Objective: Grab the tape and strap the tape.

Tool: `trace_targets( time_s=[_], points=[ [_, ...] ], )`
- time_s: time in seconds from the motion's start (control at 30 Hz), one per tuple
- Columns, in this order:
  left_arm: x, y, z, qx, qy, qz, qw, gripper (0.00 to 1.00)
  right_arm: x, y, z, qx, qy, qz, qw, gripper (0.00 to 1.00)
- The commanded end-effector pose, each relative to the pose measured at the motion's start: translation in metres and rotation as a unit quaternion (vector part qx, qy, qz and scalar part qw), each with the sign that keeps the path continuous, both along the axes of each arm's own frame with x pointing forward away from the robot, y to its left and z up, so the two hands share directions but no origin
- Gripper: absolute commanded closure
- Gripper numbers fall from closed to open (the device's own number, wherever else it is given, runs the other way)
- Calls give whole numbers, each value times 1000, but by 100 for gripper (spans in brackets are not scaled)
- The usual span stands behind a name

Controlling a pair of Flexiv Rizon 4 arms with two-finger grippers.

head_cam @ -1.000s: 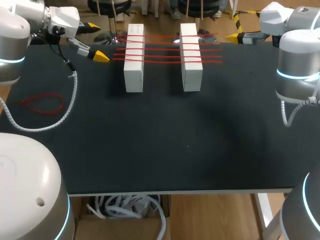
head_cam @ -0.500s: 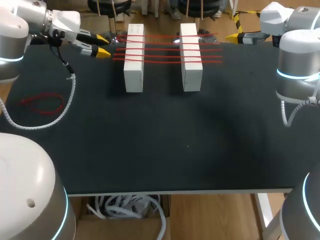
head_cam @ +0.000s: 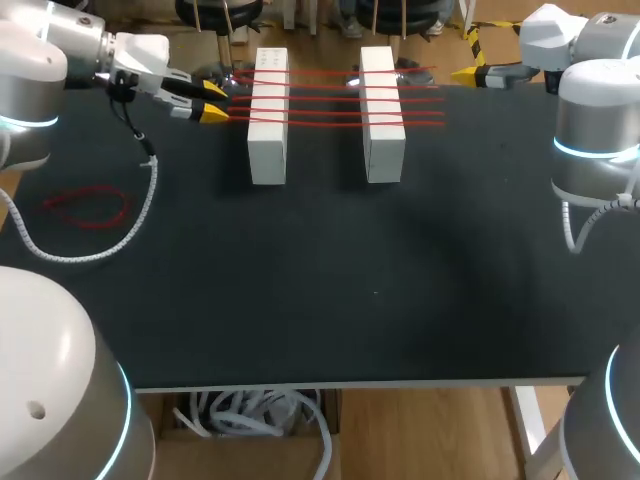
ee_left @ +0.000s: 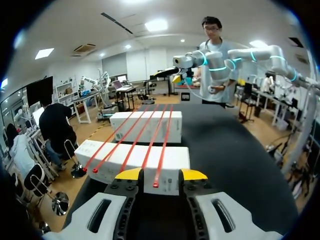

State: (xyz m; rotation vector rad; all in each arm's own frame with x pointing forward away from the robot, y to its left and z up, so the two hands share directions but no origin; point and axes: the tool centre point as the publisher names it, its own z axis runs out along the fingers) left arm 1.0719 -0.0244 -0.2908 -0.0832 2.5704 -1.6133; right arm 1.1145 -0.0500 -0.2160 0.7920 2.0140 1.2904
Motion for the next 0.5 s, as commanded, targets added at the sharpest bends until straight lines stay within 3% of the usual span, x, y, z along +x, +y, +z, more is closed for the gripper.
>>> trace_targets(
  time_s=[0.03,0.5],
  points=[
    [7,-2,-7,-5,1,-8,1000,70,0,0,0,0,0,0,1000,0],
    [10,-9,-20,-21,-3,-14,1000,75,0,0,0,0,0,0,1000,0]
  ],
)
